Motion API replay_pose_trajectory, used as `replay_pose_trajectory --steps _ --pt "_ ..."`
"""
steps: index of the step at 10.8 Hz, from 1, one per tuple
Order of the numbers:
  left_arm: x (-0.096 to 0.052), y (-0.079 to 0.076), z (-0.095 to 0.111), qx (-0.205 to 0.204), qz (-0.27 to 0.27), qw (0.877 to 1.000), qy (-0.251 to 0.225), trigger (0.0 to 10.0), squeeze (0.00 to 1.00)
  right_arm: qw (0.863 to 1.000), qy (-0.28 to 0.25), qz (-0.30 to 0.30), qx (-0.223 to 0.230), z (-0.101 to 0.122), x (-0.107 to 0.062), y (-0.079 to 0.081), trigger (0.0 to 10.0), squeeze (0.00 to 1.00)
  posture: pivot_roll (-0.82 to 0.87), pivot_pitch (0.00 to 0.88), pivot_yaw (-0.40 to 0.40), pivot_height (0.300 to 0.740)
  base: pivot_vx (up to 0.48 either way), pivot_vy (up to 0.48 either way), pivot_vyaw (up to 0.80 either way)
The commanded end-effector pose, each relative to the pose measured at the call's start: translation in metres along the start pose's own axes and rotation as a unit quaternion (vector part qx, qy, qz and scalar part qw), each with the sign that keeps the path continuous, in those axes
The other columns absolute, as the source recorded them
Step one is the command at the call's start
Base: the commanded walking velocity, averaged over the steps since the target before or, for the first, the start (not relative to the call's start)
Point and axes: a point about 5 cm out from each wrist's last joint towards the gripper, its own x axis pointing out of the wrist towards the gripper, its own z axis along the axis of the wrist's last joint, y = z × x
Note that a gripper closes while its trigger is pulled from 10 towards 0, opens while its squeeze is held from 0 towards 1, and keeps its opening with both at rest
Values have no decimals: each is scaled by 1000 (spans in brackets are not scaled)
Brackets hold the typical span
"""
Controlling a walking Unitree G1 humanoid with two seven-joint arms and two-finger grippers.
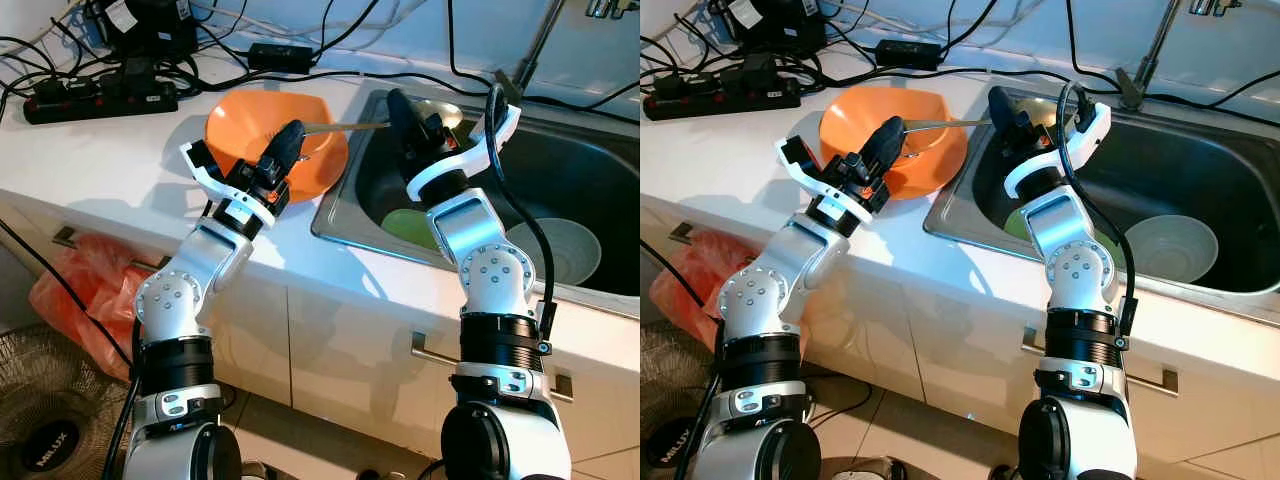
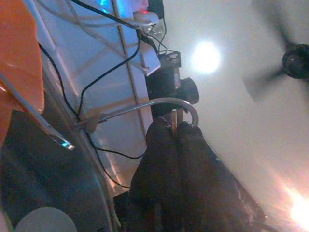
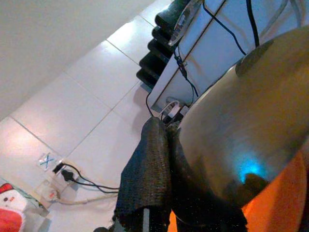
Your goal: Kitchen organization
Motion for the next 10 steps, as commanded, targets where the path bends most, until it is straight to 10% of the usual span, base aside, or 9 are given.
replay_pose_trajectory --steps 1,2,3,10 --pt "1 5 0 17 27 1000 2 5451 0 1000 -1 4 -5 -1 1 3 0 0 137 67 -4 740 0 0 0" --pt "1 5 0 18 27 999 3 10000 161 1000 -2 2 -6 0 1 3 0 0 137 66 -4 740 0 0 0" --pt "0 6 -2 29 29 999 10 10000 1000 1000 -8 -6 -10 1 1 1 0 0 138 66 -3 740 0 0 0" --pt "3 -7 -12 205 20 976 74 10000 1000 977 -121 -149 -96 62 -5 -40 0 0 139 70 -6 740 0 0 0"
